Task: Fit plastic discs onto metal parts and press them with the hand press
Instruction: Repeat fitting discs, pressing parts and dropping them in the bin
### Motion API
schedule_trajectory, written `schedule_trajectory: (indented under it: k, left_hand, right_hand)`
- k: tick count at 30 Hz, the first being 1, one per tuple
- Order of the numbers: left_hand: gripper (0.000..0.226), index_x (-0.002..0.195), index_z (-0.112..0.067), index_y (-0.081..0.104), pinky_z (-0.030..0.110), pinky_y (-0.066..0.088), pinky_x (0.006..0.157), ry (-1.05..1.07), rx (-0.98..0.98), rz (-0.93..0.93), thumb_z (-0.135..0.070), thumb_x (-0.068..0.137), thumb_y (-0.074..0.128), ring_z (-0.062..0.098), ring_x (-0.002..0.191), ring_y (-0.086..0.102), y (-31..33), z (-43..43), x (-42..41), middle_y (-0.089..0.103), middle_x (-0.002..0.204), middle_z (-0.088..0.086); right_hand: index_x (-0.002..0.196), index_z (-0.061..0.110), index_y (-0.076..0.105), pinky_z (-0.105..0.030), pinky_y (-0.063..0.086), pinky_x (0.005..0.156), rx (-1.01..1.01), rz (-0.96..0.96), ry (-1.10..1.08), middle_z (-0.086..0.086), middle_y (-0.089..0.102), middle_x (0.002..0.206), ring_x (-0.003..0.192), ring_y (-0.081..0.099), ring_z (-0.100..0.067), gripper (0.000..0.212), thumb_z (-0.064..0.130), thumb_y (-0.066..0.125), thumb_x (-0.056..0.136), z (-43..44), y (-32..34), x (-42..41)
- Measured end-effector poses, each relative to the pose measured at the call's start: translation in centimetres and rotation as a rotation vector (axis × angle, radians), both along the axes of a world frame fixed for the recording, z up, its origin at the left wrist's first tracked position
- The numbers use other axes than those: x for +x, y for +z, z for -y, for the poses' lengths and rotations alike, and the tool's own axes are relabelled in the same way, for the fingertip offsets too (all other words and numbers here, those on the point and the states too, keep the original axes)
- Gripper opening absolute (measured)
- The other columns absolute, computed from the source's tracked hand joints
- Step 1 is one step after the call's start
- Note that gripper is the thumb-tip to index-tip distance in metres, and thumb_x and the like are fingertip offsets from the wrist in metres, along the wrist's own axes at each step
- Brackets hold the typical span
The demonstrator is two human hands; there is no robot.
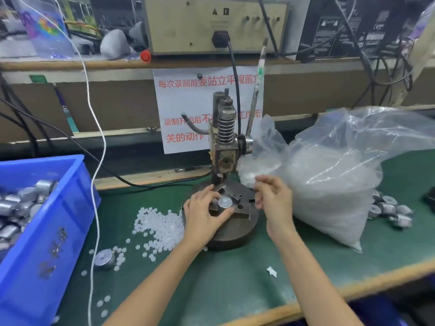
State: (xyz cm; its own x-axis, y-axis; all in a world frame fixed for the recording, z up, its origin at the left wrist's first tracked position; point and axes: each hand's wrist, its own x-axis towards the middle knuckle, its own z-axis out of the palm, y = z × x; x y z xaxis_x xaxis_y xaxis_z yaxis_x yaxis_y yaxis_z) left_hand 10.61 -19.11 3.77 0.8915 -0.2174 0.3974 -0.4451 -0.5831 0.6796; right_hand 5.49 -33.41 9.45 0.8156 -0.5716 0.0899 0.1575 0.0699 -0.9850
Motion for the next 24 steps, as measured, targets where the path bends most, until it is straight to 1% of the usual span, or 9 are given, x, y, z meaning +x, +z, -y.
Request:
schedule_trajectory:
  k: [1,2,5,7,11,14,16,21,24]
  left_hand:
    - [0.033,0.094,-0.031,0.062,0.023,0.013,0.098,0.012,0.033,0.013,-0.051,0.070,0.073,0.013,0.129,0.033,-0.1,-0.1,-0.4,0.046,0.138,-0.010]
    - [0.034,0.093,-0.030,0.064,0.025,0.012,0.099,0.017,0.065,0.034,-0.051,0.069,0.074,0.016,0.134,0.028,-0.3,-0.1,-1.0,0.042,0.143,-0.004]
    - [0.032,0.090,-0.030,0.067,0.028,0.009,0.101,-0.023,0.100,0.105,-0.049,0.067,0.077,0.023,0.137,0.023,-0.5,0.2,-3.0,0.037,0.147,0.002]
    - [0.030,0.093,-0.032,0.068,0.026,0.010,0.099,-0.051,0.075,0.121,-0.046,0.068,0.077,0.022,0.134,0.025,-0.4,0.7,-4.2,0.040,0.144,0.001]
    - [0.031,0.098,-0.028,0.066,0.024,0.018,0.087,-0.154,0.051,0.128,-0.037,0.070,0.078,0.012,0.116,0.036,-0.2,2.8,-6.9,0.052,0.121,-0.009]
    - [0.029,0.097,-0.021,0.062,0.029,0.031,0.086,-0.310,0.027,0.055,-0.028,0.073,0.076,0.012,0.101,0.045,-0.3,5.3,-9.4,0.056,0.102,-0.011]
    - [0.028,0.096,-0.018,0.060,0.031,0.036,0.085,-0.413,0.013,0.007,-0.025,0.074,0.076,0.014,0.094,0.050,-0.6,7.4,-11.4,0.057,0.097,-0.008]
    - [0.029,0.094,-0.020,0.062,0.023,0.018,0.072,-0.554,0.163,0.138,-0.036,0.073,0.075,0.016,0.090,0.052,-2.3,13.2,-17.1,0.062,0.093,-0.008]
    - [0.033,0.105,-0.023,0.060,0.025,0.018,0.074,-0.656,0.321,0.216,-0.044,0.081,0.065,0.017,0.098,0.051,-4.1,15.9,-19.9,0.060,0.102,-0.007]
  right_hand:
    - [0.085,0.011,0.062,-0.016,0.032,0.039,-0.020,-0.070,0.019,0.007,0.056,0.054,0.044,0.042,-0.007,0.018,-0.004,0.053,0.087,0.0,-1.8,-1.0]
    - [0.085,0.012,0.062,-0.017,0.033,0.039,-0.051,-0.140,0.066,0.005,0.058,0.056,0.043,0.043,-0.008,0.016,-0.002,0.053,0.088,-0.1,-3.1,-1.9]
    - [0.097,0.014,0.064,-0.020,0.039,0.041,-0.037,-0.262,0.246,-0.004,0.067,0.079,0.048,0.055,-0.009,0.013,0.010,0.052,0.094,-0.3,-5.0,-3.5]
    - [0.103,0.011,0.064,-0.021,0.043,0.042,0.089,-0.283,0.347,-0.006,0.066,0.077,0.053,0.060,-0.013,0.016,0.016,0.051,0.096,0.2,-4.8,-4.1]
    - [0.095,0.009,0.062,-0.023,0.045,0.045,0.293,-0.272,0.479,-0.004,0.060,0.063,0.052,0.058,-0.014,0.017,0.023,0.052,0.096,1.9,-4.5,-6.2]
    - [0.088,0.010,0.063,-0.022,0.045,0.044,0.271,-0.278,0.398,-0.001,0.060,0.063,0.047,0.054,-0.010,0.019,0.022,0.051,0.097,3.8,-5.0,-9.0]
    - [0.086,0.011,0.064,-0.022,0.046,0.045,0.242,-0.298,0.314,0.000,0.062,0.065,0.049,0.055,-0.009,0.021,0.023,0.050,0.096,5.6,-5.7,-11.4]
    - [0.089,0.011,0.064,-0.022,0.046,0.044,0.280,-0.325,0.116,0.001,0.063,0.064,0.049,0.056,-0.008,0.018,0.022,0.051,0.095,10.6,-8.1,-19.2]
    - [0.089,0.013,0.063,-0.022,0.046,0.046,0.310,-0.405,-0.009,0.003,0.063,0.062,0.051,0.059,-0.010,0.015,0.021,0.052,0.094,13.1,-10.4,-23.3]
